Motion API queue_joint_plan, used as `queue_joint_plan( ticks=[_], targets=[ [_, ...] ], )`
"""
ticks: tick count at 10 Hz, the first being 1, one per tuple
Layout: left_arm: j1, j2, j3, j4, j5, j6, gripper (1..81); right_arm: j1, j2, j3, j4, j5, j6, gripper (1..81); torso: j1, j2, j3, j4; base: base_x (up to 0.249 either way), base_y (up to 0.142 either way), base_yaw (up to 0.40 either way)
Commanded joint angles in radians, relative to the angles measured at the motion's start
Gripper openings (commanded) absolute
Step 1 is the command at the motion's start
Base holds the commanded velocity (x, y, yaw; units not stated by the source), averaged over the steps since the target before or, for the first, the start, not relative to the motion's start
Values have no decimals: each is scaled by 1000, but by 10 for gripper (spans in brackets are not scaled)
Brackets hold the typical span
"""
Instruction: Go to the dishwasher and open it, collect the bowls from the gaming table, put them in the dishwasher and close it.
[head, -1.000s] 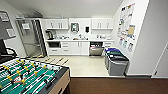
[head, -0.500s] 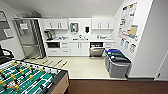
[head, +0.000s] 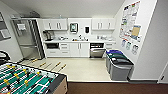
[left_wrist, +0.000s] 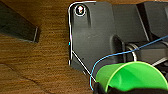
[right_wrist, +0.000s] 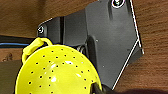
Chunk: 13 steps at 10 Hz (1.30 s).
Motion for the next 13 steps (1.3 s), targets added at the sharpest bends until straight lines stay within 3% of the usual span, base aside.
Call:
queue_joint_plan(
  ticks=[1, 13],
  targets=[
    [-49, -13, -6, 11, 55, 2, 10, 49, -18, 6, -12, -57, -4, 10, 1, 0, 0, 0, 195, 0, 0],
    [-49, -13, -6, 11, 55, 3, 10, 49, -11, 0, -18, -61, -4, 10, 1, 0, 0, 0, 202, 0, 0]
  ],
)
